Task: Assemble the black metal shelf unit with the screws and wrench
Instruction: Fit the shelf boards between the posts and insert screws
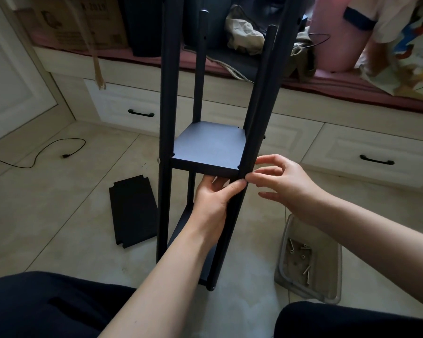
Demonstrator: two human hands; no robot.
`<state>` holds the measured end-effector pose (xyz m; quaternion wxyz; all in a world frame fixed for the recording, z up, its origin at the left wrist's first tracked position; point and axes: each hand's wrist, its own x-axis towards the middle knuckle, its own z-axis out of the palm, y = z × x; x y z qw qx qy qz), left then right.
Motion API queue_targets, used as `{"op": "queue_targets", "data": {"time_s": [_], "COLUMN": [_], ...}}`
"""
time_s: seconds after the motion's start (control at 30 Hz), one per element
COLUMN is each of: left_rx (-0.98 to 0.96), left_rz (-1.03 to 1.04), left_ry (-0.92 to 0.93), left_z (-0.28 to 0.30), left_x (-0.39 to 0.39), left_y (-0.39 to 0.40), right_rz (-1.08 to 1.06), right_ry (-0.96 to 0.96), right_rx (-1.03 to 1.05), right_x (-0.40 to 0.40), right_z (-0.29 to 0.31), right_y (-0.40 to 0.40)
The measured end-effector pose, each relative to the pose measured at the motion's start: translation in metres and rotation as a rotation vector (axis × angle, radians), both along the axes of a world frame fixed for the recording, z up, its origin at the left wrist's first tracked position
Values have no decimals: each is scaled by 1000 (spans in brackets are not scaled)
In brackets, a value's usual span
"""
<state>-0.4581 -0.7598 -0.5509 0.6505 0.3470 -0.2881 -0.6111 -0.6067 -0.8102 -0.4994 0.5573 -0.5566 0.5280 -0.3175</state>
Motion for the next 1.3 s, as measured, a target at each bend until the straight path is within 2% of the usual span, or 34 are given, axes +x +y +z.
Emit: {"op": "queue_targets", "data": {"time_s": [0.1, 0.23, 0.5, 0.6, 0.67, 0.73, 0.87, 0.93, 1.0, 1.07, 1.13, 1.3], "left_rx": [-33, -14, 107, 174, 252, 317, 131, 32, -17, -54, -70, -66], "left_rz": [44, 142, 236, 320, 429, 564, 779, 738, 566, 379, 278, 272], "left_ry": [-85, -154, -194, -211, -366, -602, -1182, -1445, -1631, -1755, -1805, -1818], "left_z": [-1, -1, 10, 17, 22, 25, 30, 33, 36, 38, 38, 38], "left_x": [-4, -5, -9, -10, -11, -12, -5, 3, 10, 17, 21, 18], "left_y": [0, 2, 7, 12, 15, 19, 27, 24, 18, 14, 12, 17], "right_rz": [48, 132, 91, 135, 161, 150, 137, 133, 146, 175, 192, 146], "right_ry": [-122, -150, -153, -119, -80, -57, -56, -49, -45, -47, -39, -54], "right_rx": [151, 212, 192, 164, 153, 149, 158, 164, 168, 173, 152, 200], "right_x": [0, 3, 10, 15, 19, 22, 23, 23, 22, 21, 19, 15], "right_z": [1, 0, 5, 9, 11, 12, 12, 13, 13, 12, 11, 10], "right_y": [0, -2, -3, 0, 3, 4, 4, 4, 4, 4, 3, -1]}}
